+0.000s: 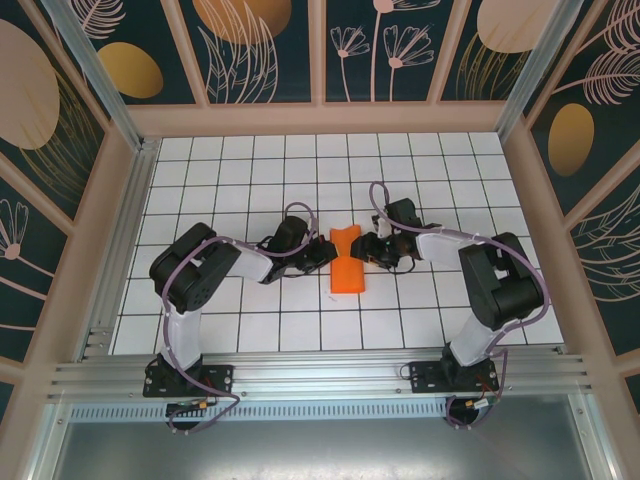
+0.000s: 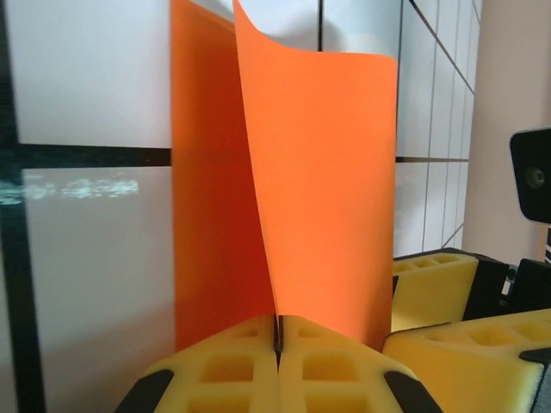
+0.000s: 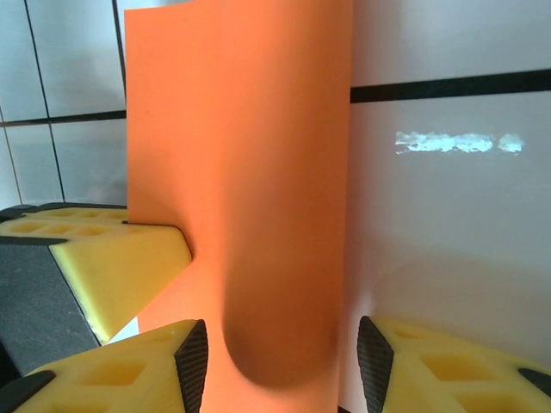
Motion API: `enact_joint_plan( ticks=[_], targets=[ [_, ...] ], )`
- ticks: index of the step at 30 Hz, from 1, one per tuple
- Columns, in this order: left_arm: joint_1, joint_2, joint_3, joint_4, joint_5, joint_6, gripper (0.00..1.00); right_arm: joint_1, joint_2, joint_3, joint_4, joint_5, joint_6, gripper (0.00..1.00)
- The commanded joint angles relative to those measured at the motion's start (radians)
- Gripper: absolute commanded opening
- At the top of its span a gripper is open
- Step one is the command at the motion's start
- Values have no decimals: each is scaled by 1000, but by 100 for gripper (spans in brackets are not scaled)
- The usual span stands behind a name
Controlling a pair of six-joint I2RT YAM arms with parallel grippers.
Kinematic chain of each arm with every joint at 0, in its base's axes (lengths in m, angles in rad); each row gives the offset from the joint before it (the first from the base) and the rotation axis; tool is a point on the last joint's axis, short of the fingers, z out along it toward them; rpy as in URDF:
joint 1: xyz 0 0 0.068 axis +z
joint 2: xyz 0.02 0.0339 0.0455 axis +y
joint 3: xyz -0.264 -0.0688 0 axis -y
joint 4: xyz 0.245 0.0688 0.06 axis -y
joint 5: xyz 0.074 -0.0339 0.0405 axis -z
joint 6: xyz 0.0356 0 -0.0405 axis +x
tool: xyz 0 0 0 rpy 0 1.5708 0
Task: Fold a paper plane with a square sheet of paper (pick it up from the middle)
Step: First fold in half a square sheet of paper at the center of the table.
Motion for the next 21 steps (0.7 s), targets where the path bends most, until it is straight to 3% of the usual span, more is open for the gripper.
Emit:
enact_joint_plan(
  ticks=[1, 18, 21],
  targets=[
    [-5, 17, 17, -31, -18, -6, 0, -4, 18, 24, -24, -5, -23, 51],
    [-5, -7, 37, -81, -36, 4, 0, 19, 95, 50, -70, 48, -59, 38],
    [-5, -31, 45, -90, -30, 4, 10, 29, 103, 53, -87, 92, -64, 38]
  ],
)
